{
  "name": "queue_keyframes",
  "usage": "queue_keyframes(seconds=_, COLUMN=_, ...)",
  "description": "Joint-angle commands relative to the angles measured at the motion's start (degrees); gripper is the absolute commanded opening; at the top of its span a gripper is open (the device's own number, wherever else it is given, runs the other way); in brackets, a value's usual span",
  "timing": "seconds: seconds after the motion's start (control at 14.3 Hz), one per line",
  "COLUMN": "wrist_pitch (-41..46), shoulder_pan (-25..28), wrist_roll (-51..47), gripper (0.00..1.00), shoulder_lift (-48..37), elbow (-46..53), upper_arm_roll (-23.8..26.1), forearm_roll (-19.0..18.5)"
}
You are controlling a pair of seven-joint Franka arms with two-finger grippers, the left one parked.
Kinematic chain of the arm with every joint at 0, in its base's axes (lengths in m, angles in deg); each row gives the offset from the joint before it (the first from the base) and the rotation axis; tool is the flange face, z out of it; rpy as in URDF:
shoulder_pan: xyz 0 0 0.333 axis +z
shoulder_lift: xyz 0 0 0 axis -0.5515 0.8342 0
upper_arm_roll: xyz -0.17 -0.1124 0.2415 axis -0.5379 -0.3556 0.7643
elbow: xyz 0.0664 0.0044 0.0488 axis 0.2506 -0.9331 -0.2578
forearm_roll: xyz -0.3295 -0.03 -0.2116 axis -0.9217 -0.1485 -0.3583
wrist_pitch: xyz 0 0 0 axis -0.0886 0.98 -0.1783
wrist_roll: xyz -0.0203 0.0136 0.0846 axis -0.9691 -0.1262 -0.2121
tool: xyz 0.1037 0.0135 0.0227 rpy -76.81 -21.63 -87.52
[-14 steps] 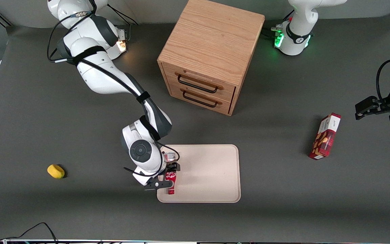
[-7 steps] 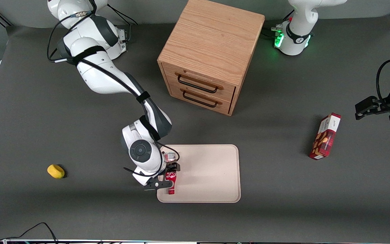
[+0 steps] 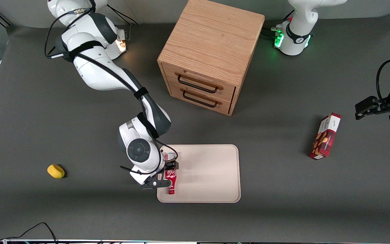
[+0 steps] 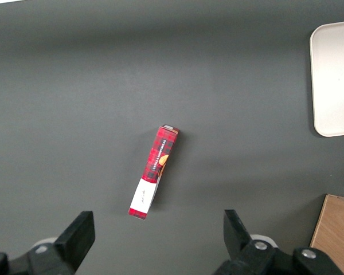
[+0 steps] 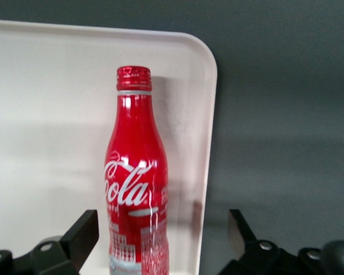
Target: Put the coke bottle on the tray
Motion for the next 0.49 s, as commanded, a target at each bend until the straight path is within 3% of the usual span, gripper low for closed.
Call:
queue_keyframes(seconds=0.0, wrist_pitch=7.02, shoulder_pan=0.39, wrist_roll=-2.27, gripper=1.00, shoulder_lift=-2.93, elbow=-0.01, upper_arm_roll=-0.14, forearm_roll=0.42)
queue_keyframes(seconds=0.42, wrist_pitch=20.66, shoulder_pan=-3.21, wrist_roll=-1.49, gripper=1.00, shoulder_lift=-14.43, elbow=-6.85, upper_arm_roll=0.65, forearm_roll=4.63)
